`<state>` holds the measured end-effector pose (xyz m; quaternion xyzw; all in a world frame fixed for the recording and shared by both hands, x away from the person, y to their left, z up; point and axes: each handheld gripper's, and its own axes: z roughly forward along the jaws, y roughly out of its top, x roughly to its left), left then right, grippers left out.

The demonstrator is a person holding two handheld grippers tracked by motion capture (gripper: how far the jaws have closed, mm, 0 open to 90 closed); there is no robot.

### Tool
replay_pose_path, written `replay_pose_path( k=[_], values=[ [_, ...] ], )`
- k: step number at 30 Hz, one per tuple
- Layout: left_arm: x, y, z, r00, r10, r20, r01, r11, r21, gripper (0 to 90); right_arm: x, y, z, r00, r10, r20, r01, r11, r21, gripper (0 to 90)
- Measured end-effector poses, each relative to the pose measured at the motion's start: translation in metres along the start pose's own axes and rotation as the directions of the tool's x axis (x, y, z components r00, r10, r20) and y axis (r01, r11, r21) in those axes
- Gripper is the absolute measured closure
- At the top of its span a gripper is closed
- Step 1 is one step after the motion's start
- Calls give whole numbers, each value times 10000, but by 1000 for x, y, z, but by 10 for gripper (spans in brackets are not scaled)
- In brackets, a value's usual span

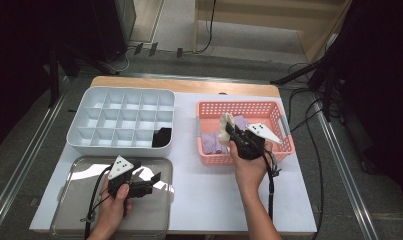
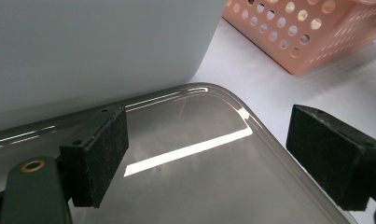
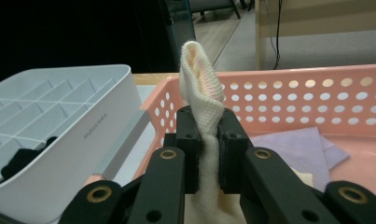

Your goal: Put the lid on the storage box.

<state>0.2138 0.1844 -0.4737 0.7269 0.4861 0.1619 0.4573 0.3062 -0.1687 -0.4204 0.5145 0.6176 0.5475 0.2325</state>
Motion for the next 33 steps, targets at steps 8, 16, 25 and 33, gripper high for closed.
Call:
replay_pose_path(
  k=[8, 16, 25, 33],
  values=[
    [0, 0, 0, 10000, 44, -9, -44, 10000, 20, 138, 5, 5, -21, 9997, -246, 61, 247, 9995, -197, 827],
    [-1, 0, 1, 10000, -33, -35, 33, 10000, -29, 138, 9, 1, -46, 9995, -301, -11, 300, 9988, -389, 827],
    [-1, 0, 0, 10000, 3, -37, -3, 10000, 0, 138, 20, -15, -64, 9982, -535, -290, 524, 9980, -353, 828],
    [-1, 0, 1, 10000, -11, -37, 11, 10000, -9, 138, 29, -33, -77, 9973, -574, -448, 555, 9975, -426, 829]
  ],
)
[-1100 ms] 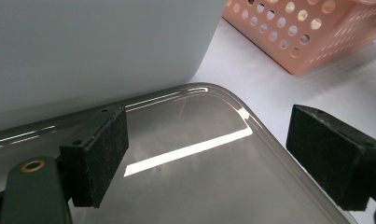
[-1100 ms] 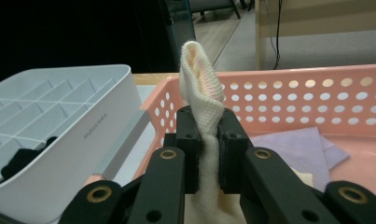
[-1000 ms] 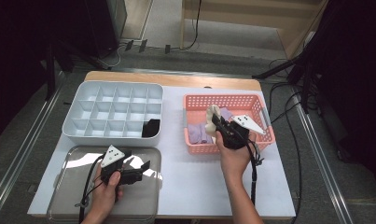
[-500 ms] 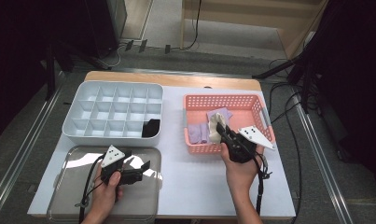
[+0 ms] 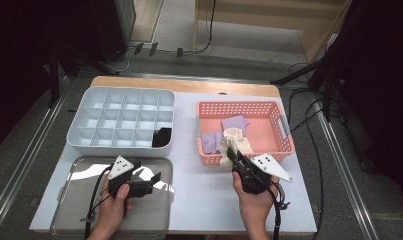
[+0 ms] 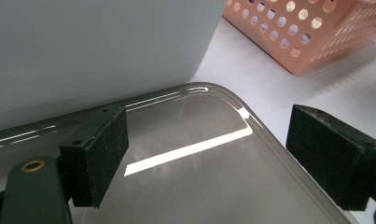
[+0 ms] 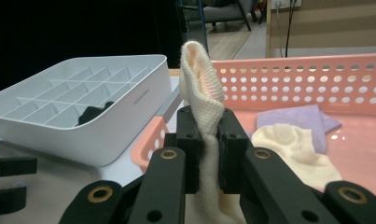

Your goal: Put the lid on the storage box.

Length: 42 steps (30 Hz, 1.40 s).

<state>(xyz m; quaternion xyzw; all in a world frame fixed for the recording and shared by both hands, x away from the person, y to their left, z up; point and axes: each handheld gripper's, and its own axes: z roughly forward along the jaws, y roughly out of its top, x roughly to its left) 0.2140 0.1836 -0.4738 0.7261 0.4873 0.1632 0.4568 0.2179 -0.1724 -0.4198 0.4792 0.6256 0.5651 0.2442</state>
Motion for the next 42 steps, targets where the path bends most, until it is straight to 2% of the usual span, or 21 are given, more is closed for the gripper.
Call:
replay_pose_path(
  k=[12, 19, 21, 23, 25, 27, 32, 38, 42],
  values=[
    [0, 0, 0, 10000, 6, 0, -6, 10000, 3, 138, 7, -42, -6, 9998, 33, -188, -18, 9968, 796, 828],
    [0, 0, 0, 10000, -2, -17, 2, 10000, 0, 138, 6, -64, -8, 9996, 177, -229, -144, 9903, 1379, 819],
    [0, 0, 0, 10000, 0, -14, 0, 10000, 0, 138, 5, -67, -9, 9993, 253, -258, -210, 9879, 1536, 797],
    [0, 0, 0, 10000, -5, -16, 5, 10000, -8, 138, 5, -70, -10, 9986, 418, -327, -359, 9856, 1650, 719],
    [0, 0, 0, 10000, -6, -2, 6, 10000, -5, 138, 4, -71, -10, 9991, 292, -308, -236, 9855, 1678, 601],
    [0, 0, 0, 10000, -11, -11, 11, 10000, -12, 138, 3, -71, -12, 9993, 233, -279, -183, 9857, 1676, 528],
    [0, 0, 0, 10000, 3, -27, -3, 10000, -18, 138, -1, -66, -16, 10000, 22, -40, -16, 9910, 1337, 421],
    [-1, 0, 0, 10000, 41, -48, -41, 10000, -48, 138, -7, -55, -18, 9999, -25, 169, 5, 9935, 1142, 387],
    [-1, 0, 0, 10000, 34, -41, -35, 10000, -41, 138, -11, -49, -16, 9998, 32, 204, -57, 9923, 1240, 375]
  ],
)
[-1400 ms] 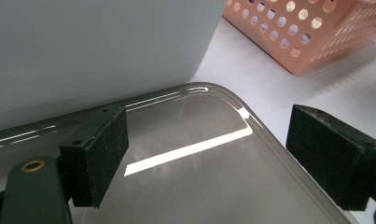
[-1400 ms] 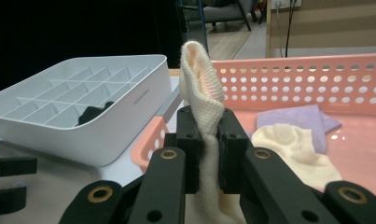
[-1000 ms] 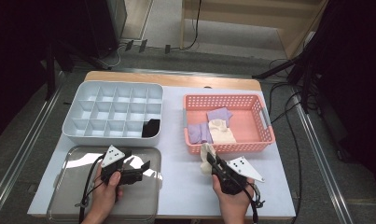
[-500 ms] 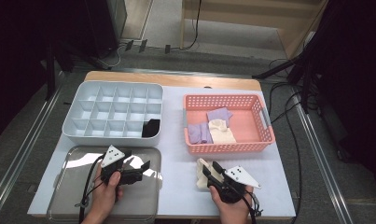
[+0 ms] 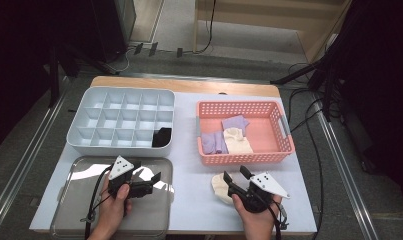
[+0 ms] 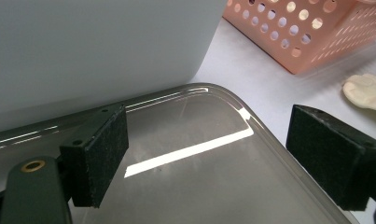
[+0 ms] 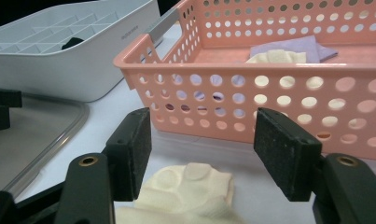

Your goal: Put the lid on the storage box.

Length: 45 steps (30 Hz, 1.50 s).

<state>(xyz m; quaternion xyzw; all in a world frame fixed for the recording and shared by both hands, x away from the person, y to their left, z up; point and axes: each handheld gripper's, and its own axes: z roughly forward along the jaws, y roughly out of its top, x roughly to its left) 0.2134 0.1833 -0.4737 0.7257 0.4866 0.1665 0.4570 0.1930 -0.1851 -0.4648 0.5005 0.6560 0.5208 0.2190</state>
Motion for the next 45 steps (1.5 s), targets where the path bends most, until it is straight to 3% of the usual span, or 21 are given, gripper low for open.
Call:
replay_pose_path(
  k=[15, 23, 34, 45],
  values=[
    [0, 0, 0, 10000, -23, 26, 23, 10000, 12, 138, -21, 42, 19, 9980, 80, 624, -71, 9999, -136, 354],
    [0, 0, 0, 10000, -13, 32, 13, 10000, 9, 138, -29, 62, 36, 9945, -58, 1049, 37, 9998, 205, 379],
    [0, 0, 0, 10000, 11, 50, -11, 10000, 19, 138, -35, 74, 63, 9918, -21, 1278, -63, 9978, 653, 410],
    [1, 0, 0, 9999, -18, 103, 18, 10000, -11, 138, -51, 83, 88, 9842, 415, 1721, -626, 9909, 1192, 454]
  ],
)
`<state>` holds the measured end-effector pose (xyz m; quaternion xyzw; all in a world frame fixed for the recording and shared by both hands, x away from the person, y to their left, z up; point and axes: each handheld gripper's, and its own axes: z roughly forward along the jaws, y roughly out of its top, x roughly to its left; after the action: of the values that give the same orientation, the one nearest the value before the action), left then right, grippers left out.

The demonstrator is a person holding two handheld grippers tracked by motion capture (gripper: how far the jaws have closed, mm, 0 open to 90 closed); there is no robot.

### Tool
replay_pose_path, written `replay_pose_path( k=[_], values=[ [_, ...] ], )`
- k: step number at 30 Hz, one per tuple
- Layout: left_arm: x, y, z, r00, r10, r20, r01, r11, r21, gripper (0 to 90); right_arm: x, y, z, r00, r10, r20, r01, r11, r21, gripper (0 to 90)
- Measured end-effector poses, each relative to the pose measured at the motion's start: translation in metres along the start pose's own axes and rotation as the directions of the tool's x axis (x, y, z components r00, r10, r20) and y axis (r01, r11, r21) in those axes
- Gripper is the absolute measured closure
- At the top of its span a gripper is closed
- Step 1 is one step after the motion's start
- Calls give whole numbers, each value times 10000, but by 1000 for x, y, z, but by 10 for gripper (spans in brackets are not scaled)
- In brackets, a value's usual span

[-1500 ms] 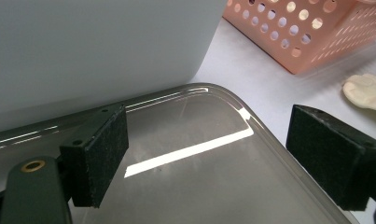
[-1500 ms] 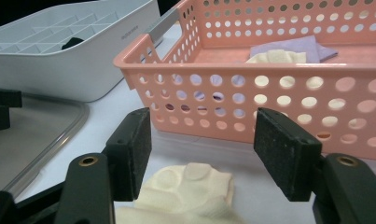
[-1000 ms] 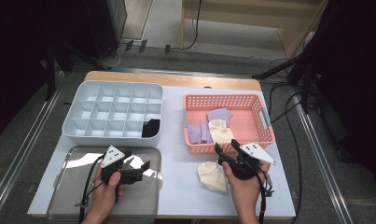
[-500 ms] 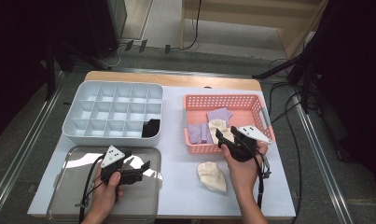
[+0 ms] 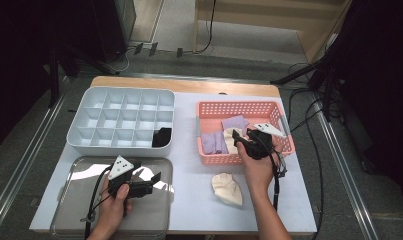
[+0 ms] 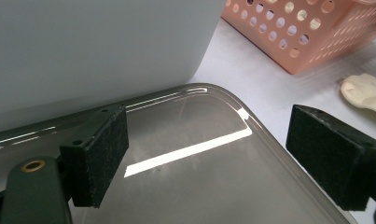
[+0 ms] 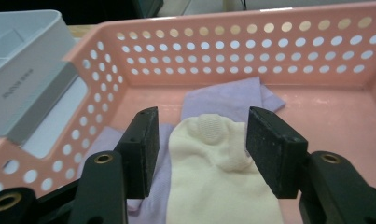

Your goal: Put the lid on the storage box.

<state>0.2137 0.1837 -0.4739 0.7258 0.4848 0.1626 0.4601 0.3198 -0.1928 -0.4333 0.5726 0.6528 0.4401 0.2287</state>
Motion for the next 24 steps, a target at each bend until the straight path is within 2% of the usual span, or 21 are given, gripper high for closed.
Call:
replay_pose_path(
  k=[6, 9, 14, 16, 19, 24],
  values=[
    [0, 0, 0, 10000, -20, 10, 19, 10000, 18, 138, -2, 2, 16, 9996, 54, 264, -72, 9977, 670, 467],
    [1, 0, 0, 10000, -24, 23, 24, 10000, 27, 138, -3, 1, 22, 9987, 416, 279, -440, 9948, 922, 470],
    [1, 0, 0, 10000, -50, 36, 49, 10000, 21, 139, -1, -4, 33, 9962, -6, 869, -137, 9864, 1639, 492],
    [1, 0, 0, 10000, -74, 42, 74, 10000, 17, 138, -1, -4, 34, 9958, 5, 920, -167, 9843, 1756, 497],
    [1, 0, 0, 10000, -53, 35, 53, 10000, 26, 139, -2, -2, 36, 9959, 263, 866, -448, 9745, 2198, 495],
    [1, 0, 0, 10000, -59, 39, 59, 10000, 18, 138, -3, 1, 39, 9927, 592, 1055, -877, 9527, 2911, 486]
  ],
)
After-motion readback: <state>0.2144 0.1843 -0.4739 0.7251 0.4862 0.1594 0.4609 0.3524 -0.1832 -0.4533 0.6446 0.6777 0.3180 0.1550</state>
